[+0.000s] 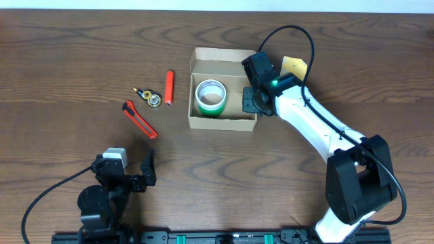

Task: Pack container
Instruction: 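Move the right gripper to the yellow notepad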

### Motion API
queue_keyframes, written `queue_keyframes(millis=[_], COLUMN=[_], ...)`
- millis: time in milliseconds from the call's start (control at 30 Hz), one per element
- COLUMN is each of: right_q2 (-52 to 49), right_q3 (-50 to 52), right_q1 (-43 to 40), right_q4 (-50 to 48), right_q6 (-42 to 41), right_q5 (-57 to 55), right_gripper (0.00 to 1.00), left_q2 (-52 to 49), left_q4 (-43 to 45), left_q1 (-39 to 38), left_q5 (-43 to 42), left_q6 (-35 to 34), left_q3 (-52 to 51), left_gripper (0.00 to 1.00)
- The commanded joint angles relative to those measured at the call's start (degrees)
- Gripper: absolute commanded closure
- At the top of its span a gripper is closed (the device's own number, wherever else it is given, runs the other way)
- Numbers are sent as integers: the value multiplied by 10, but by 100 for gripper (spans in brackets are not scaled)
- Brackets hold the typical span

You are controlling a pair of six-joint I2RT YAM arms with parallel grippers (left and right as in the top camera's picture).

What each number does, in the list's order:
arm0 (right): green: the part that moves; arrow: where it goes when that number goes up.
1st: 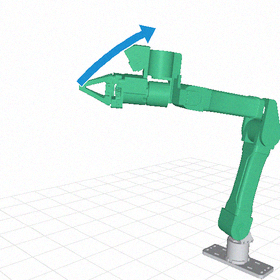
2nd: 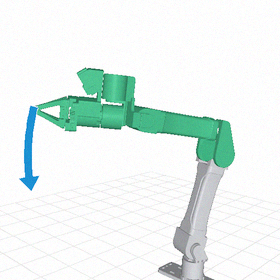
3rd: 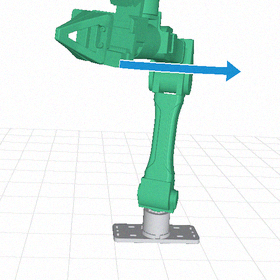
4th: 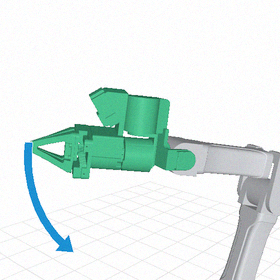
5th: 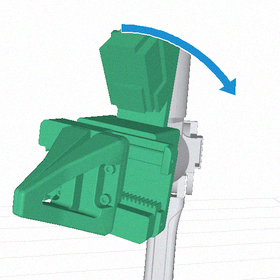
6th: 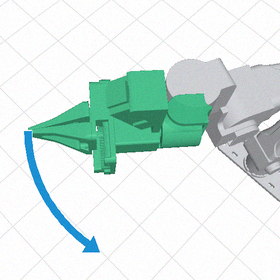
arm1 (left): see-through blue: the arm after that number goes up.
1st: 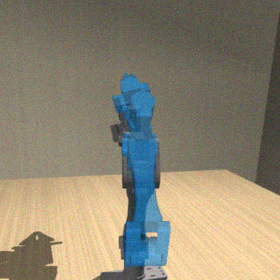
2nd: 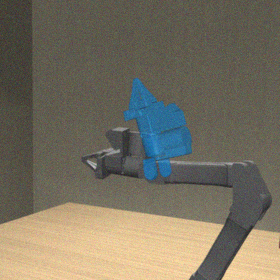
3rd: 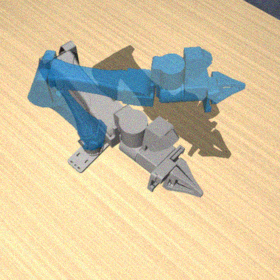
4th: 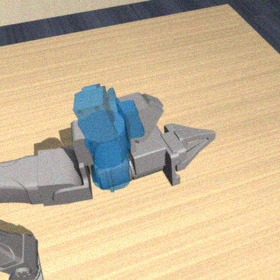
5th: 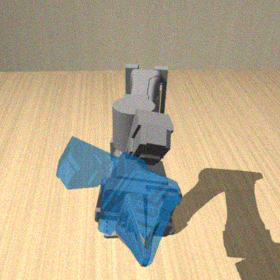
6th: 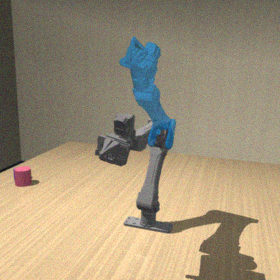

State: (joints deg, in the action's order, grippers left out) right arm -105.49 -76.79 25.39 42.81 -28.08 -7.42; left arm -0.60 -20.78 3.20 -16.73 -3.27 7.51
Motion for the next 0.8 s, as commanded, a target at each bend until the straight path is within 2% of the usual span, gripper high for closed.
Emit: queue_keyframes(millis=[0,300,367,467,633,700,767], right_q2=[-4,-4,-4,-2,26,46,63], right_q3=[3,3,3,-1,-66,-97,-120], right_q1=[5,4,3,3,-5,-20,-43], right_q4=[-1,-10,-13,-15,-2,-2,-7], right_q6=[35,89,89,89,152,179,215], right_q5=[-31,-49,-48,-33,12,14,17], right_gripper=[85,82,69,63,53,46,34], left_q2=[3,3,3,3,3,3,3], left_q4=[-2,-2,-2,-2,-2,-2,-2], left_q1=[-2,-2,-2,-2,-2,-2,-2], left_q5=[-4,-4,-4,-4,-4,-4,-4], left_q6=[-8,-8,-8,-8,-8,-8,-8], left_q3=[-12,-12,-12,-12,-12,-12,-12], left_gripper=[5,5,5,5,5,5,5])
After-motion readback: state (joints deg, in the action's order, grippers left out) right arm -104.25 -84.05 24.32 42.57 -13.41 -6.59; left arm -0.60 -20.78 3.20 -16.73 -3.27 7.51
